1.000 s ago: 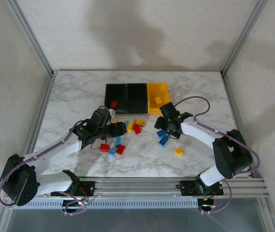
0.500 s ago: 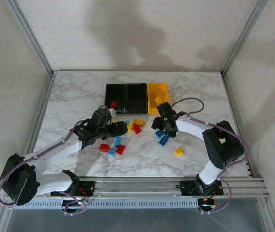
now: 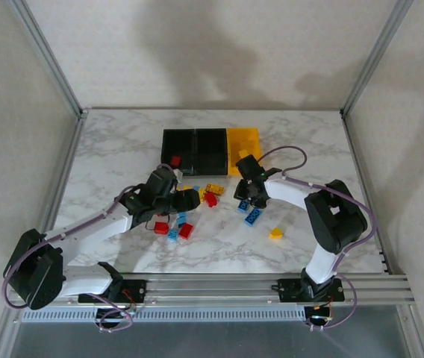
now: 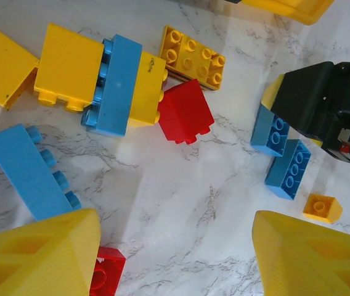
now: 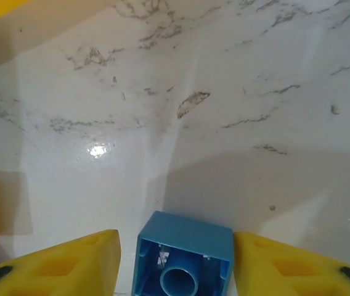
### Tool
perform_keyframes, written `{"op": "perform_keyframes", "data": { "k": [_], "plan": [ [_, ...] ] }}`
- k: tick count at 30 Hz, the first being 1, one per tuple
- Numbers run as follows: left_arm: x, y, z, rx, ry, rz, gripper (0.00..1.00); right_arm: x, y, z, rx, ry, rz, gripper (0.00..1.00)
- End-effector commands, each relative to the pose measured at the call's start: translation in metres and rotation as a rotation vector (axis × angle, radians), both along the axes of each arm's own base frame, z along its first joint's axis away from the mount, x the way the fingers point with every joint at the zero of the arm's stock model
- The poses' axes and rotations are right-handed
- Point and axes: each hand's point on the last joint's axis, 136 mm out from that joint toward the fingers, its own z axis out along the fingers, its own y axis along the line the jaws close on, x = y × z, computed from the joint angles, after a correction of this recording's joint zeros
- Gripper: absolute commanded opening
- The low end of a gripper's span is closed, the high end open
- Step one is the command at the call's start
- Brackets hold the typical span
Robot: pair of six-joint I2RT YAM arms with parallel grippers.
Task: Sort the legos into containers by color
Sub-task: Pick up the lego from the center of the table.
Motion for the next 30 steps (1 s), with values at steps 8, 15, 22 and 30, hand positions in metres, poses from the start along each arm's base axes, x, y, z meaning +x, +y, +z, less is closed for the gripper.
{"op": "perform_keyframes", "data": {
  "k": [8,15,22,30],
  "plan": [
    [0.006,-0.008,0.013,-0.033,-0.033,0.023,0.66,0.011,-0.001,0.021,-0.058,-0.055,0.024,0.28],
    [0.013,0.009,0.026,-0.035,-0.078,0.13,0.66,0.029,0.012,0.076,-0.028,-0.17,0.054,0.24],
    [0.023,0.038,0.045,-0.079,-0.117,0.233,0.66,0.059,0.049,0.128,0.017,-0.282,0.117,0.24],
    [0.035,0.067,0.061,-0.112,-0.131,0.299,0.66,0.107,0.102,0.144,0.037,-0.332,0.182,0.24]
  ]
}}
